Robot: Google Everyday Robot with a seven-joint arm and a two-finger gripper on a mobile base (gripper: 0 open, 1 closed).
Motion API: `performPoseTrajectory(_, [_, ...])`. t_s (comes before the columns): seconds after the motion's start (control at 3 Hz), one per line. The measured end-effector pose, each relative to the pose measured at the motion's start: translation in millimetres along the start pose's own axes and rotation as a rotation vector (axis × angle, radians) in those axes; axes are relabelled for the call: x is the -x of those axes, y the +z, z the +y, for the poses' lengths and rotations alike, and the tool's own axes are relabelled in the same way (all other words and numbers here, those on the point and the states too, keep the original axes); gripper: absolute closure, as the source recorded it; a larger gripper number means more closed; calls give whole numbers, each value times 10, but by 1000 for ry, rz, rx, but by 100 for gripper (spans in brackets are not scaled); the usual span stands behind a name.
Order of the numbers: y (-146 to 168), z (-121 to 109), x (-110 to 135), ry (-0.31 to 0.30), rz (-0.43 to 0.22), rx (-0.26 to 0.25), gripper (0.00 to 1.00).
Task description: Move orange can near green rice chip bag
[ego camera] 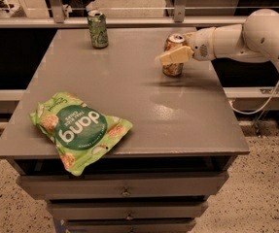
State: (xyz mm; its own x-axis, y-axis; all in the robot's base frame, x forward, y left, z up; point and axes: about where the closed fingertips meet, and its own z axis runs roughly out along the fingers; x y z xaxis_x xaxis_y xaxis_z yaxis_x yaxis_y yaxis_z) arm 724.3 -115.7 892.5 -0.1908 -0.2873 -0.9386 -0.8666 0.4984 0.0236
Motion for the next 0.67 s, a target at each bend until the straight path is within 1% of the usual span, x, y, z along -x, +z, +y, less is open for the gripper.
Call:
performPoseTrajectory(0.33, [82, 62, 66, 18, -46, 27, 42])
performPoseTrajectory(0.67, [28, 194, 258, 7, -106, 58, 65])
